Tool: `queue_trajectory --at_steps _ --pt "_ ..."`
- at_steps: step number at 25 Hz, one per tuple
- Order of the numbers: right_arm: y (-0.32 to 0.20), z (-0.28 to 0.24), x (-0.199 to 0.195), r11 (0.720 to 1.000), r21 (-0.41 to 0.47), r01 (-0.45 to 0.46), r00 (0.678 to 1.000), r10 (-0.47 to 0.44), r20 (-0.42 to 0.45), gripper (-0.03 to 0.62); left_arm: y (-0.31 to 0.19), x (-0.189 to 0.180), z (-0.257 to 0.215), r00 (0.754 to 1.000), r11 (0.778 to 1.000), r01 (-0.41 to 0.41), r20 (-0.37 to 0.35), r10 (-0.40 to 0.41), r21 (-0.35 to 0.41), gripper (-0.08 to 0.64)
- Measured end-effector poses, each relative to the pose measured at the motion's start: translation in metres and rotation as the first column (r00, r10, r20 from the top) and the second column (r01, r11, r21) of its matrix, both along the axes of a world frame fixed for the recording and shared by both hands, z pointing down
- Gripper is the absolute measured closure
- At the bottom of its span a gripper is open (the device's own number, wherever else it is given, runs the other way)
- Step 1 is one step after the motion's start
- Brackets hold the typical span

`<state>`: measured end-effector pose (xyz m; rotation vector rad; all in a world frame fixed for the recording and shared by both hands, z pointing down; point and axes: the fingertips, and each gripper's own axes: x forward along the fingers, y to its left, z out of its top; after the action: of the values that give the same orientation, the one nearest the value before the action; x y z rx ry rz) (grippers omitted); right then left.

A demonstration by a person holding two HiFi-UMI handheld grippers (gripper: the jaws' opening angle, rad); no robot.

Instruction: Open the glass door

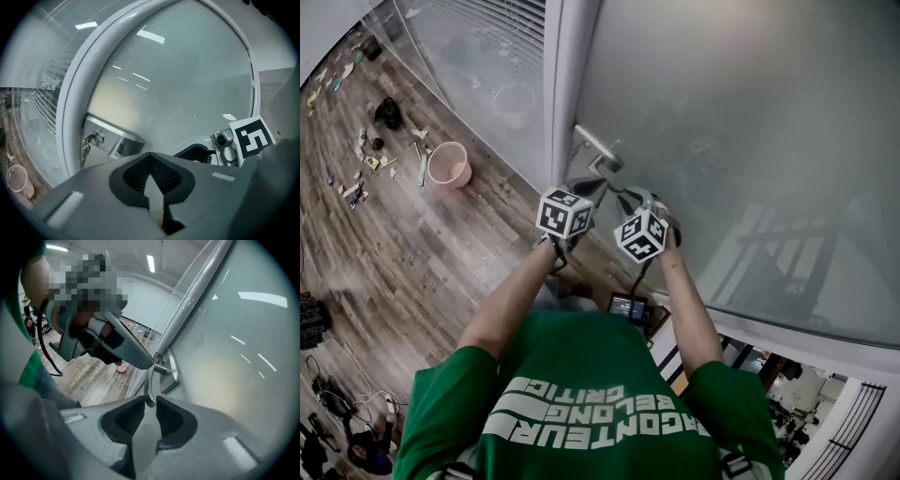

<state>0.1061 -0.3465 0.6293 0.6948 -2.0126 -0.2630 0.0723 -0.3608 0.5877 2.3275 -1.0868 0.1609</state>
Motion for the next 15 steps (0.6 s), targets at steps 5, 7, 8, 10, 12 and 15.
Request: queue_trajectory --at_steps 5,7,8,10,12,15 --pt "-0.010 0.009 -0.001 1.000 -0.010 0.000 1.000 0.000 -0.006 0.523 -0.010 0.004 0.012 0.999 0.999 -0.031 0.038 0.032 -0.025 0.544" --pt "-0.009 0.011 -0.002 1.000 -0.018 0.016 1.000 -0.017 -0.008 0.523 -0.010 0.005 0.015 0.998 0.999 -0.033 0.046 0.034 -0.033 0.543" --pt "-0.007 0.011 -0.003 0.999 -0.024 0.023 1.000 -0.023 -0.010 0.523 -0.008 0.006 0.016 0.998 0.999 -0.035 0.051 0.037 -0.036 0.543" --pt "-0.003 0.012 -0.004 0.999 -0.031 0.026 1.000 -0.027 -0.015 0.526 -0.005 0.006 0.017 0.997 0.998 -0.041 0.065 0.045 -0.048 0.543" --pt "-0.001 0.012 -0.005 0.999 -0.031 0.025 0.999 -0.026 -0.023 0.529 -0.004 0.005 0.022 0.995 0.997 -0.041 0.084 0.047 -0.067 0.543" --pt "-0.002 0.013 -0.006 0.999 -0.037 0.030 0.999 -0.032 -0.041 0.532 -0.005 0.003 0.027 0.995 0.996 -0.035 0.092 0.042 -0.081 0.543"
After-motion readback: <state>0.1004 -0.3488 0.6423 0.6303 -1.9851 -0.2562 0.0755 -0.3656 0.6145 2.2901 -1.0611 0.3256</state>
